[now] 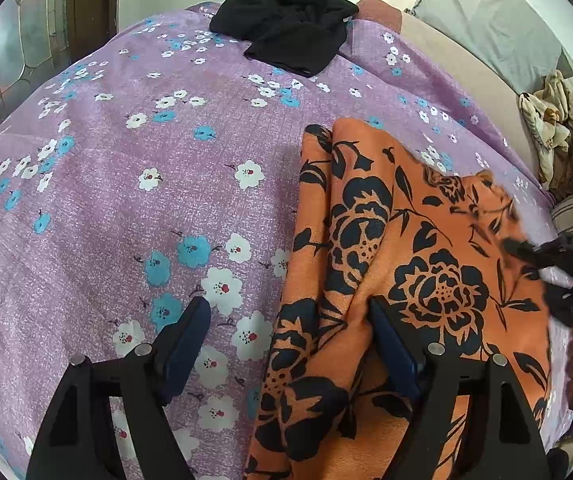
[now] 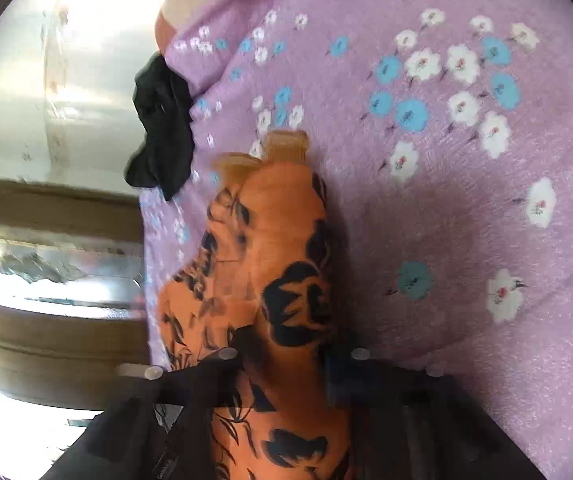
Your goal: Fold small clothes
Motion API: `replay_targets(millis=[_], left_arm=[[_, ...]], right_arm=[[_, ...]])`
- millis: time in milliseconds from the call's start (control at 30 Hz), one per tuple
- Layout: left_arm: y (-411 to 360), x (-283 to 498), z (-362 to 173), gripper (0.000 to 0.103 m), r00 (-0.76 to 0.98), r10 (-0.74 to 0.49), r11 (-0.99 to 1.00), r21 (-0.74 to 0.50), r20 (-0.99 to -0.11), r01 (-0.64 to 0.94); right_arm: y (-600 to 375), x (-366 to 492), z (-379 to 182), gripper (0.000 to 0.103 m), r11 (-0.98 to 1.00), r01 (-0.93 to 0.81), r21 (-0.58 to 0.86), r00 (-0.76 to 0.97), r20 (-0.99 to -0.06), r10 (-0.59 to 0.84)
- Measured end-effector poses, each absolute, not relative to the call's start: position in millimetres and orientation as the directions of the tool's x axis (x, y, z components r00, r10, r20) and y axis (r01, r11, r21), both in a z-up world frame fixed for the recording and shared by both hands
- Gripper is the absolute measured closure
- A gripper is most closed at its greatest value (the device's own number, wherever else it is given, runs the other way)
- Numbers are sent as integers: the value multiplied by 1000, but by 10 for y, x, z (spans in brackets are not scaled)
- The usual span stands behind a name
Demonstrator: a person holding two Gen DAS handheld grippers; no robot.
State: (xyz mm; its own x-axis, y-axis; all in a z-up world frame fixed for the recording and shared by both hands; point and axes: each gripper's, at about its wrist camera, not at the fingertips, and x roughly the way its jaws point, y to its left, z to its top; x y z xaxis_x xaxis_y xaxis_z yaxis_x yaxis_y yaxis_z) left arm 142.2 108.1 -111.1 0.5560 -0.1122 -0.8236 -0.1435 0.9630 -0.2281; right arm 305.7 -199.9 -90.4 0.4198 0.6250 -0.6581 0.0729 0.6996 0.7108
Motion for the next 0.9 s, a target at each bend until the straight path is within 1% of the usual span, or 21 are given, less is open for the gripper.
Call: replay_targets(millis=[33, 67, 133, 167, 267, 300, 367, 400, 433, 467, 533, 567, 633, 667, 700, 733, 767, 800, 833, 867, 900], left_arm=[[1089, 1423, -1113, 20, 556, -116, 962, -233, -823, -143], [1086, 1435, -1115, 20, 555, -118, 961, -235, -823, -143], [1075, 1451, -1114, 19, 555, -113, 962, -230, -824, -145], [1074, 1445, -1113, 19, 557, -110, 963, -228, -823, -147], [1096, 1437, -1120, 19, 559, -117, 962, -233, -821, -141], [1097, 1436, -1121, 19, 560, -116, 962, -233, -821, -142], [1084, 1435, -1120, 19, 562, -108, 963, -228, -820, -147], [1081, 1433, -1118, 19, 563, -107, 962, -228, -820, -149], [1089, 1431, -1117, 19, 564, -111, 961, -234, -818, -150], [1101, 1422, -1114, 19, 565, -119, 958, -244, -816, -150], [1173, 1370, -1069, 21, 558, -166, 942, -298, -813, -155], [1218, 1296, -997, 22, 557, -196, 931, -332, -807, -153], [1286, 1105, -831, 23, 587, -227, 919, -370, -777, -134], [1322, 954, -758, 23, 611, -233, 915, -383, -756, -125], [1328, 864, -761, 23, 611, -226, 917, -377, -759, -129], [1305, 802, -861, 28, 570, -200, 932, -334, -797, -141], [1276, 802, -1065, 35, 492, -174, 948, -280, -853, -150], [1286, 795, -1163, 37, 473, -180, 947, -282, -863, -154], [1280, 764, -1111, 40, 498, -171, 948, -279, -850, -152], [1255, 769, -1019, 45, 496, -170, 949, -277, -851, -151], [1241, 769, -963, 54, 504, -195, 943, -302, -841, -139]], right_arm=[[-1921, 3007, -779, 81, 753, 25, 658, 457, -677, 577], [-1947, 3005, -815, 79, 781, 45, 623, 462, -706, 537], [-1983, 3054, -987, 58, 823, 134, 552, 409, -787, 462], [-2040, 2995, -959, 37, 814, 158, 559, 422, -783, 457], [-2044, 2682, -570, 37, 849, 91, 520, 530, -747, 401], [-2030, 2546, -461, 37, 841, 59, 539, 545, -723, 425], [-1854, 2264, -246, 37, 800, -79, 595, 519, -660, 543], [-1796, 2149, -208, 36, 779, -124, 615, 503, -637, 584], [-1704, 2034, -245, 33, 739, -163, 654, 466, -609, 642], [-1598, 1979, -393, 27, 717, -175, 674, 401, -617, 677], [-1443, 1997, -834, 26, 751, -135, 647, 278, -703, 655], [-1491, 1965, -895, 28, 739, -122, 662, 313, -681, 662], [-1510, 1904, -739, 28, 730, -121, 673, 350, -659, 665], [-1504, 1891, -696, 26, 735, -128, 666, 355, -661, 661], [-1493, 1881, -699, 23, 738, -139, 660, 352, -664, 660], [-1466, 1878, -738, 23, 743, -156, 651, 339, -671, 659], [-1432, 1876, -772, 23, 746, -162, 646, 332, -676, 657], [-1440, 1862, -804, 23, 738, -167, 654, 338, -665, 666], [-1425, 1869, -795, 23, 736, -164, 657, 339, -663, 668], [-1442, 1853, -776, 23, 738, -163, 655, 342, -664, 665], [-1448, 1850, -753, 23, 738, -164, 655, 342, -664, 665]])
